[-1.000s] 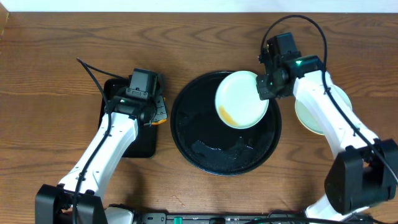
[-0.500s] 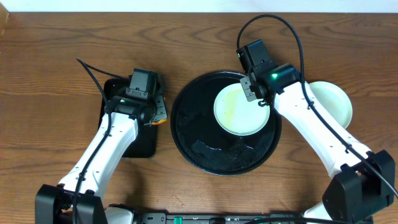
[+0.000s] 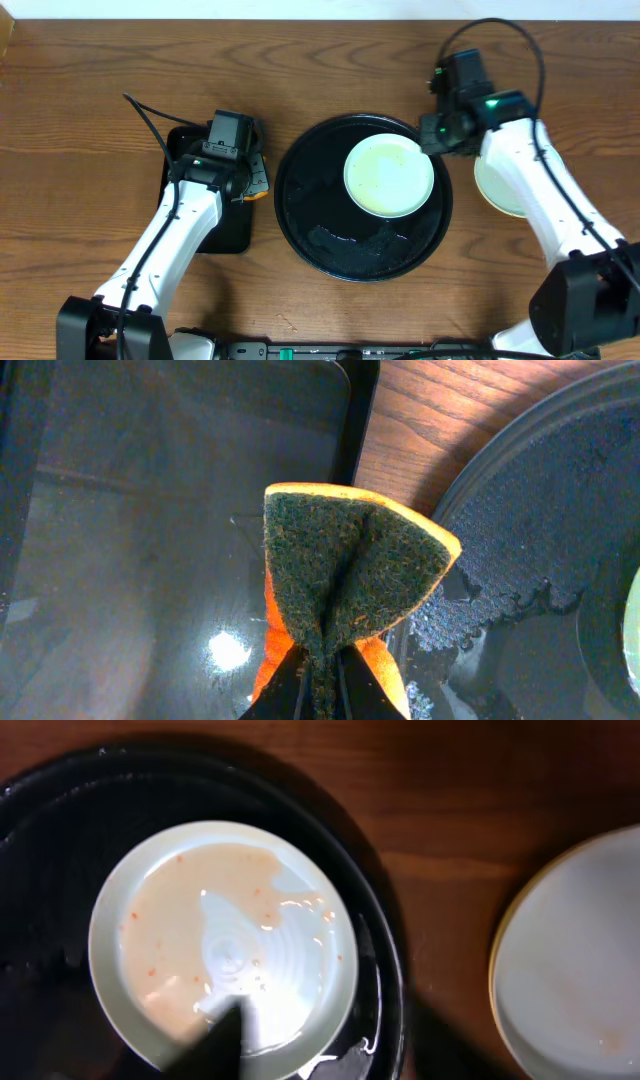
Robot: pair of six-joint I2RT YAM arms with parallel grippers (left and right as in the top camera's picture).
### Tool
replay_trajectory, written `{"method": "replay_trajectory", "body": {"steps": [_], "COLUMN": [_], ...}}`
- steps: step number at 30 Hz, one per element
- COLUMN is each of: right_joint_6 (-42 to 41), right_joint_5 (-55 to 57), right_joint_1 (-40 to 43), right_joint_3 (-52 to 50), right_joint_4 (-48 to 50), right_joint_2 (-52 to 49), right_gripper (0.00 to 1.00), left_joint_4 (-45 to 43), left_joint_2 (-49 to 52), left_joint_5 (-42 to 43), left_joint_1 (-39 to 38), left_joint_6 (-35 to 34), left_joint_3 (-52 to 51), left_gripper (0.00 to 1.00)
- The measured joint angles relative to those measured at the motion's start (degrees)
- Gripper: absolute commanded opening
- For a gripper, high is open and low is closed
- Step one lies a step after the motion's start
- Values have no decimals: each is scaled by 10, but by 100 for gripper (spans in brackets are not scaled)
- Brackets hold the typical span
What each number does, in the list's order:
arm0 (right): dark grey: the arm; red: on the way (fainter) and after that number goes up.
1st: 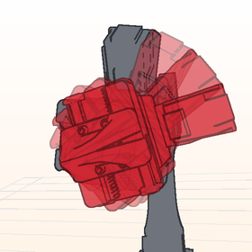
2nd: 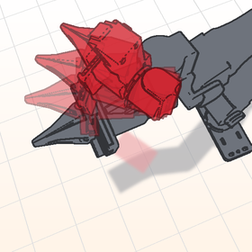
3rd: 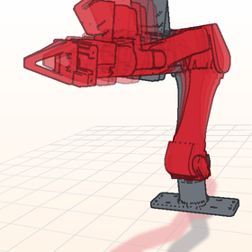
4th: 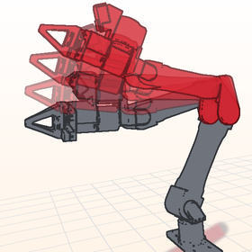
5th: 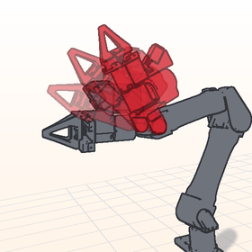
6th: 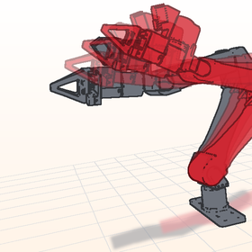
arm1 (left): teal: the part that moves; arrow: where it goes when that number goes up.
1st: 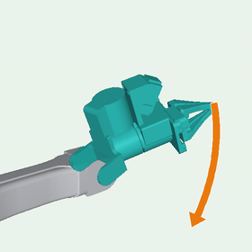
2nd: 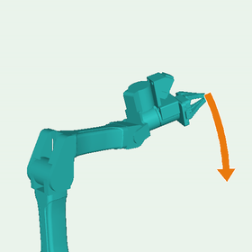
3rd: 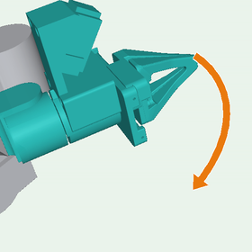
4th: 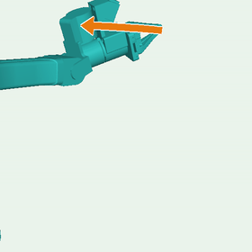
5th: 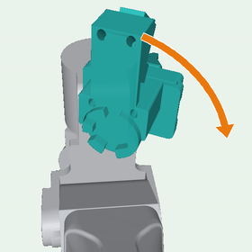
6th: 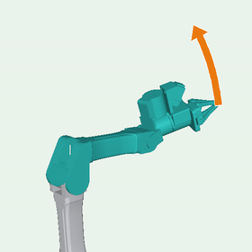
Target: Clean dirty plates on tray and stack at the side
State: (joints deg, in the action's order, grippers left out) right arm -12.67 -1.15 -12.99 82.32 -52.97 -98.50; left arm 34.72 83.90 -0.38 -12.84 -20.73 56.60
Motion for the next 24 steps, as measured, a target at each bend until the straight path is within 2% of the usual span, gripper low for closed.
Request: {"method": "replay_trajectory", "body": {"steps": [7, 13, 16, 24], "right_joint_6": [-4, -6, -27, -89], "right_joint_5": [-62, -116, -135, -154], "right_joint_1": [63, 83, 83, 83], "right_joint_3": [-33, -107, -144, -238], "right_joint_4": [-2, 35, 62, 144], "right_joint_2": [0, 0, 0, 0], "right_gripper": [97, 54, 50, 47], "left_joint_4": [0, 0, 0, 0], "left_joint_2": [0, 0, 0, 0], "left_joint_5": [0, 0, 0, 0], "left_joint_1": [0, 0, 0, 0], "left_joint_6": [0, 0, 0, 0], "left_joint_3": [0, 0, 0, 0], "left_gripper": [8, 8, 8, 8]}}
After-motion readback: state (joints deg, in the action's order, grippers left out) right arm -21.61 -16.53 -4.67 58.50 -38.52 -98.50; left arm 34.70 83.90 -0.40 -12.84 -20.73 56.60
